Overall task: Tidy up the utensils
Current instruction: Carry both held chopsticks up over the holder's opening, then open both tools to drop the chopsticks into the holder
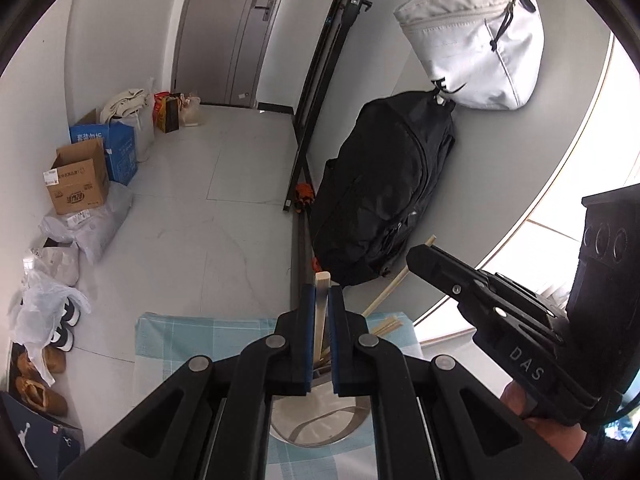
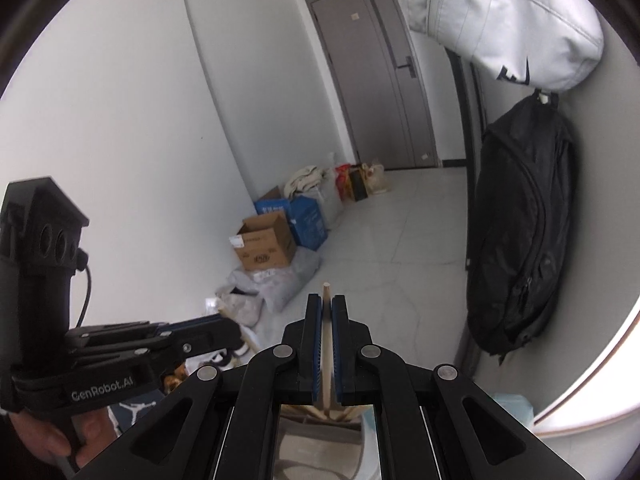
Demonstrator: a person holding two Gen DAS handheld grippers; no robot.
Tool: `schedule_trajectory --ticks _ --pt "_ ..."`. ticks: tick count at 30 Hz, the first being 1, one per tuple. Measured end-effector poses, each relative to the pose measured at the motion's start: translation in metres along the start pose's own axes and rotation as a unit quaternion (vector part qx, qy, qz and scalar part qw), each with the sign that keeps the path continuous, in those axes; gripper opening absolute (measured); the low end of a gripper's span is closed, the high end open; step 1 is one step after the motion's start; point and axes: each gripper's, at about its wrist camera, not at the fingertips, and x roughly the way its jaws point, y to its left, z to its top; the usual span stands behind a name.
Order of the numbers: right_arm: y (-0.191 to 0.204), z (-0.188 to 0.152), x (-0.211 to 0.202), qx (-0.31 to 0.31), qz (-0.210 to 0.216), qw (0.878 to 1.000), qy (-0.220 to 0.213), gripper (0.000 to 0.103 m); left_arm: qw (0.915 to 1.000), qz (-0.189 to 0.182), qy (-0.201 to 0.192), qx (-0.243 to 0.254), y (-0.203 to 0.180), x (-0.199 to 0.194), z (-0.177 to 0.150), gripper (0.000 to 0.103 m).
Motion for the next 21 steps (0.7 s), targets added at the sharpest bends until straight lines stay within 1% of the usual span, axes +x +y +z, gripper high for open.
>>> schedule_trajectory --ticks 1,5,7,9,11,12,13,14,15,16,17,18,20,21 --pt "0.0 -0.003 0.002 -0.001 0.001 1.0 0.005 0.004 1.0 -0.003 0.001 0.002 -0.001 0.001 0.0 0.002" --pt "0.0 -0.011 0.011 -0.003 0.005 1.0 0.031 0.005 0.9994 -0.02 0.028 -0.001 -0.004 0.009 -0.002 0.002" --pt "0.0 -0.015 0.016 -0.006 0.009 0.999 0.05 0.006 0.9978 -0.026 0.06 -0.011 -0.002 0.016 -0.002 0.002" --pt "0.002 -0.017 0.015 -0.007 0.013 0.998 0.059 0.008 0.9962 -0.029 0.079 -0.024 0.002 0.019 -0.003 0.004" --pt "0.001 -0.017 0.007 0.002 0.023 0.998 0.055 0.008 0.9962 -0.038 0.068 -0.037 0.005 0.011 -0.003 0.006" --pt "0.001 -0.017 0.003 0.005 0.025 0.998 0.051 0.01 0.9968 -0.038 0.059 -0.038 0.006 0.006 -0.003 0.011" --pt "0.0 -0.017 -0.005 0.007 0.024 0.999 0.043 0.015 0.9975 -0.038 0.046 -0.038 0.005 -0.003 -0.002 0.016" --pt "0.0 -0.017 -0.012 0.01 0.025 0.999 0.035 0.021 0.9979 -0.038 0.035 -0.038 0.005 -0.01 -0.002 0.027" --pt "0.0 -0.018 -0.017 0.014 0.027 0.999 0.028 0.034 0.9982 -0.037 0.026 -0.04 0.004 -0.014 -0.001 0.038" --pt "-0.001 -0.019 -0.025 0.02 0.029 0.999 0.018 0.04 0.9984 -0.036 0.012 -0.042 0.004 -0.022 -0.001 0.043" --pt "0.0 -0.018 -0.03 0.021 0.027 0.999 0.013 0.041 0.9985 -0.033 0.003 -0.042 0.004 -0.026 0.0 0.047" --pt "0.0 -0.019 -0.037 0.021 0.022 0.999 0.008 0.041 0.9987 -0.028 -0.008 -0.043 0.003 -0.032 0.0 0.047" --pt "0.0 -0.022 -0.048 0.023 0.018 1.0 -0.001 0.047 0.9988 -0.011 -0.019 -0.043 0.001 -0.039 0.0 0.048" --pt "0.001 -0.024 -0.052 0.025 0.015 1.0 -0.005 0.051 0.9987 -0.006 -0.025 -0.044 0.0 -0.042 -0.001 0.048"
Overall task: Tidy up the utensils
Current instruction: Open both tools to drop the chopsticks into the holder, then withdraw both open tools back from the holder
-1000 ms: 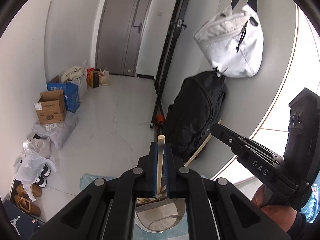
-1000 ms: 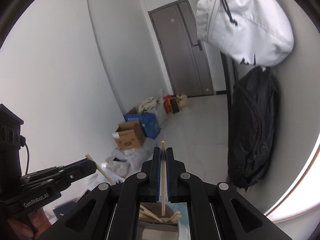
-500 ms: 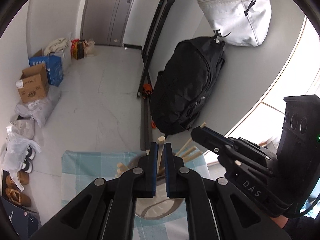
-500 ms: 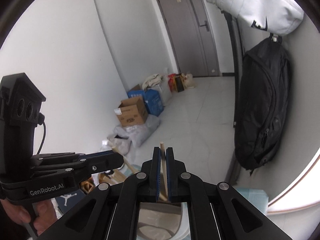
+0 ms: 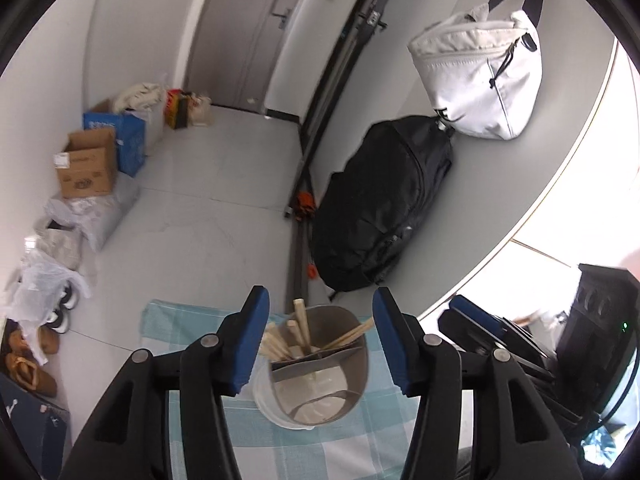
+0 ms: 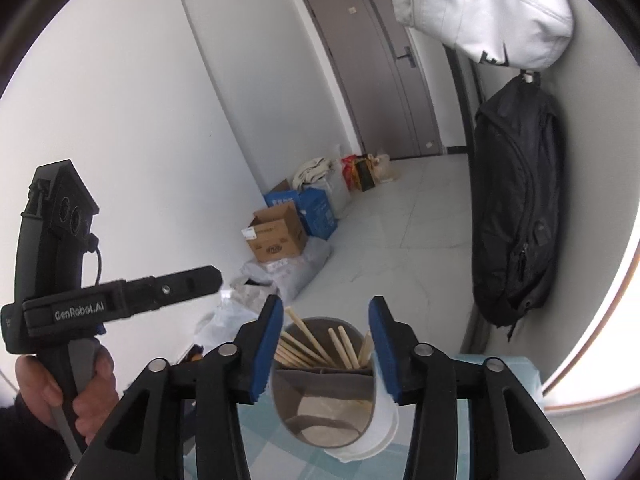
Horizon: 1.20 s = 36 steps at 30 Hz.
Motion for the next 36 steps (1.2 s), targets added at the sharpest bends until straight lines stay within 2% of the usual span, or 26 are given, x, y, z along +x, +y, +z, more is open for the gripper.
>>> schedule_trajectory --ticks 2,5,7,11,14,19,25,36 --pt "0.0 -0.004 -0.01 0.005 -0.001 1.0 -0.008 0.056 0.9998 0.017 -0.013 0.001 -0.003 -0.007 -0.004 0.051" --pt "0.001 -0.009 -0.023 0.01 0.0 1.0 -0.02 0.064 0.9989 0.035 -0.031 0.002 -0.007 -0.017 -0.011 0.071" --pt "0.004 -0.014 -0.033 0.009 0.003 0.999 -0.031 0.068 0.9974 0.049 -0.052 0.01 -0.013 -0.026 -0.019 0.073" --pt "0.012 -0.025 -0.049 0.001 0.006 0.999 -0.047 0.078 0.9958 0.063 -0.063 0.02 -0.018 -0.034 -0.028 0.074" --pt "0.018 -0.034 -0.058 -0.005 0.014 0.998 -0.056 0.083 0.9937 0.078 -0.075 0.03 -0.022 -0.041 -0.037 0.085" --pt "0.022 -0.049 -0.071 -0.019 0.021 0.997 -0.072 0.092 0.9887 0.098 -0.102 0.049 -0.029 -0.051 -0.052 0.087" --pt "0.025 -0.068 -0.079 -0.025 0.022 0.996 -0.086 0.1 0.9847 0.109 -0.125 0.055 -0.031 -0.061 -0.073 0.095" --pt "0.028 -0.099 -0.078 -0.049 0.015 0.994 -0.1 0.103 0.9798 0.138 -0.137 0.048 -0.019 -0.055 -0.109 0.096"
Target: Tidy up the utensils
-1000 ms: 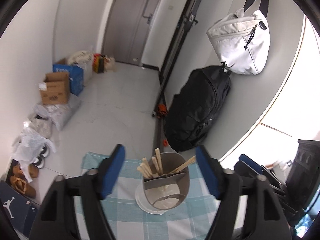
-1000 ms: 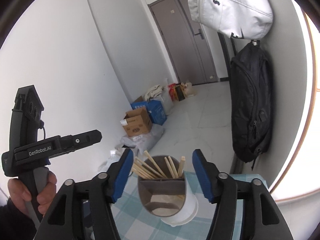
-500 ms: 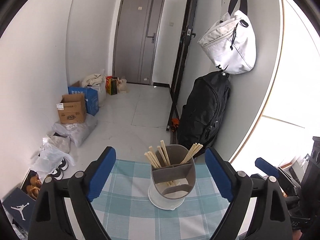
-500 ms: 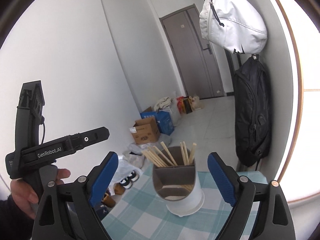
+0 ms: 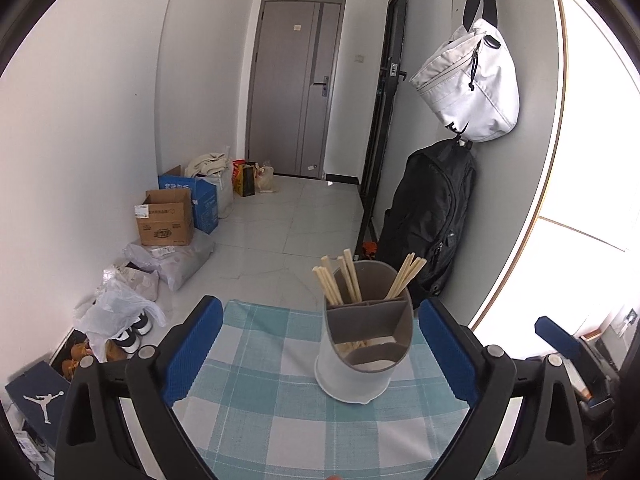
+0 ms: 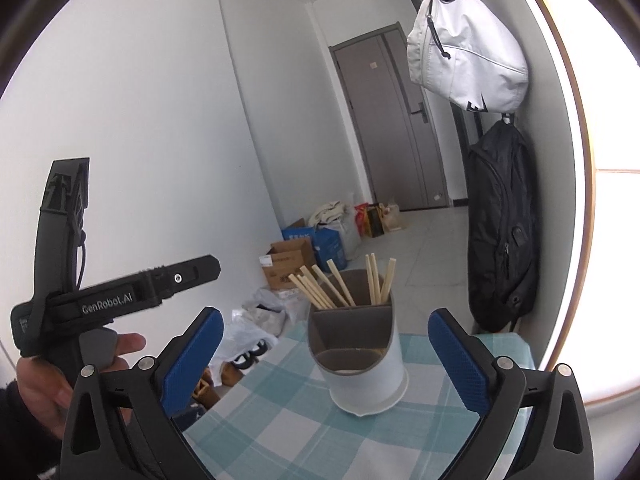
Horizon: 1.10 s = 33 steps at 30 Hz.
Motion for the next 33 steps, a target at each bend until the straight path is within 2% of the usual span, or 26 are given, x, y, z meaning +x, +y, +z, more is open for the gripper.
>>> schedule_trajectory --ticks 6,16,33 --pt "0.001 -0.006 -0.001 -0.002 -0.002 1.0 0.001 0.103 1.0 0.002 0.006 -0.006 0.0 0.003 -0.01 0.096" --pt "-0.001 -0.008 -0.001 -0.001 -0.004 1.0 0.001 0.103 0.9999 0.009 -0.009 -0.005 0.001 -0.001 -0.014 0.096" --pt "-0.004 -0.01 -0.003 0.009 -0.005 1.0 0.0 0.103 0.9997 0.023 -0.002 -0.01 0.001 0.001 -0.019 0.096"
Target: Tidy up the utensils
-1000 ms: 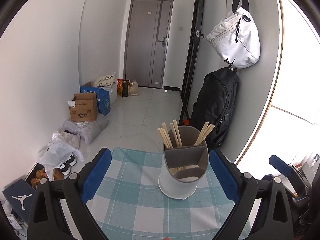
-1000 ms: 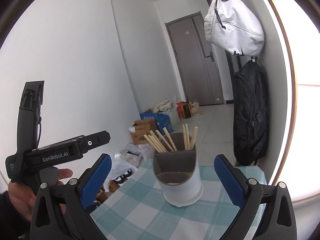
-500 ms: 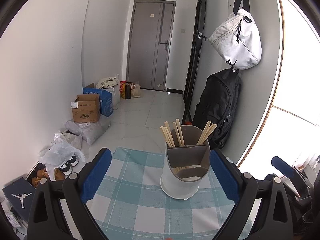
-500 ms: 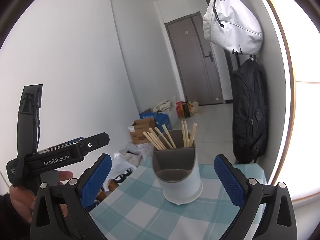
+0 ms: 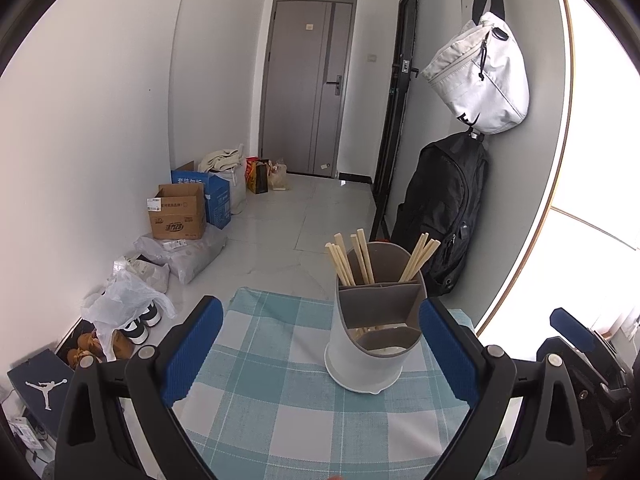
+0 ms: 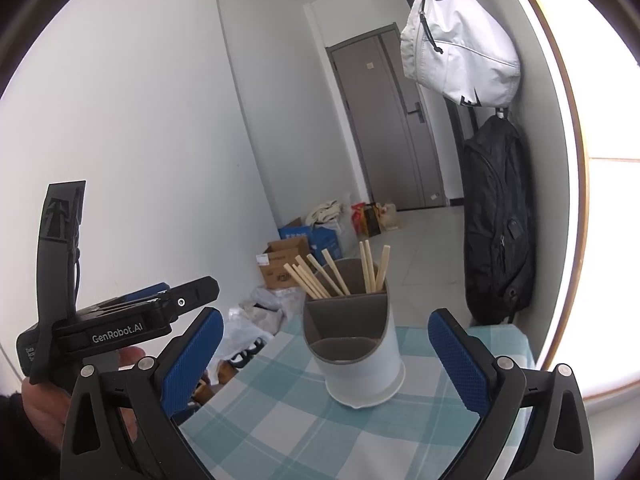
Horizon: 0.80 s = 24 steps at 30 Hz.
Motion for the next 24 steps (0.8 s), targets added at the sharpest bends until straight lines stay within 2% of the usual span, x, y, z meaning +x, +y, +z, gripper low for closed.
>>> schedule_trajectory --ticks 13,24 --pt "0.0016 -0.0038 0.0026 -0.001 -0.004 1.0 0.006 0.103 1.0 0.004 0.0 -0.003 0.0004 -0.0001 -0.0027 0.096" --pt "0.0027 -0.0051 0.0018 -0.005 -0.003 1.0 0.003 0.103 1.0 -0.007 0.001 0.004 -0.0026 0.0002 -0.003 0.096"
